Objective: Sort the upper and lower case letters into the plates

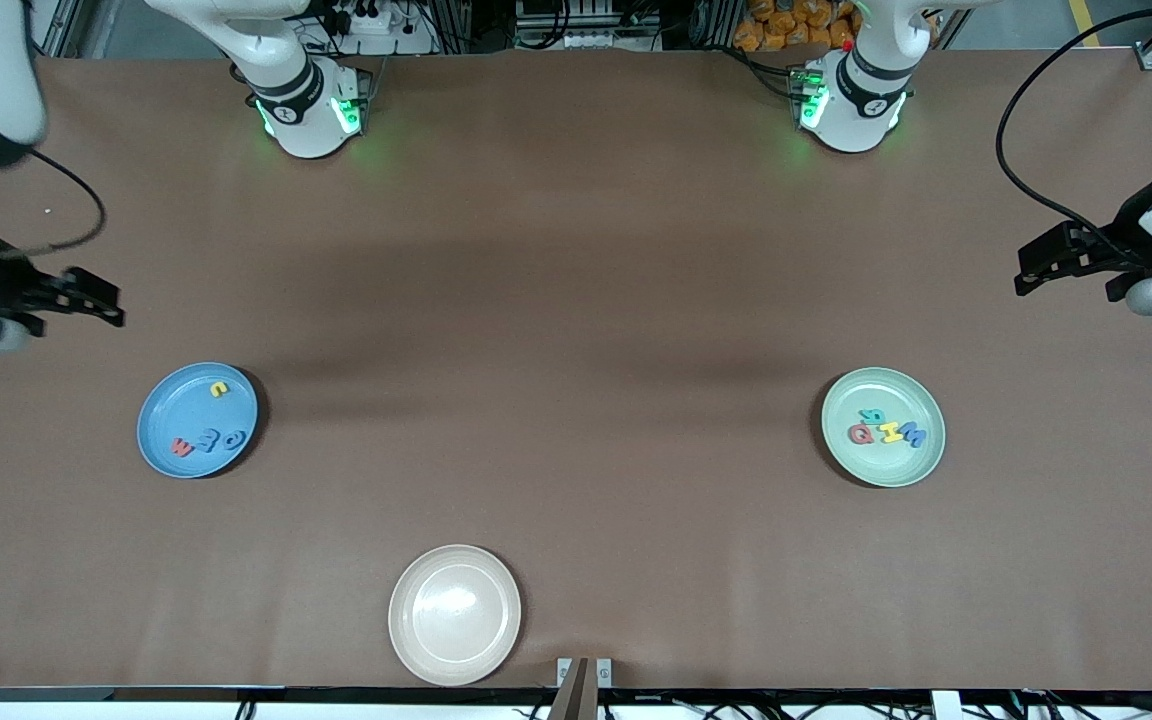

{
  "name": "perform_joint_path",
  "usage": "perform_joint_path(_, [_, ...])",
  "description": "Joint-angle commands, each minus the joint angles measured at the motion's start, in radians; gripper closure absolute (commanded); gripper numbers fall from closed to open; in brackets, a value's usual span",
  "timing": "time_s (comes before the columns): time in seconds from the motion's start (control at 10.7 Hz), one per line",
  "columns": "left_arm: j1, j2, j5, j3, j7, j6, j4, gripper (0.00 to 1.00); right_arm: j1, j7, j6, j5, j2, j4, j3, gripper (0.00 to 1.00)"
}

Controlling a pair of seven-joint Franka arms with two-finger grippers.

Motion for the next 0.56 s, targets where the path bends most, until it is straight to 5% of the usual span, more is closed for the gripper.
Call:
perform_joint_path(0.0, [0.002, -0.005, 0.023, -0.002, 0.021, -0.018, 0.008, 0.00, 0.068, 0.068, -0.101, -0.001, 0.015, 0.154, -0.048, 0.00])
perform_joint_path(0.47, [0.001, -0.005, 0.021, -0.004, 0.015, -0.018, 0.023, 0.00, 0.068, 0.082, -0.261, 0.040, 0.008, 0.276, -0.046, 0.00])
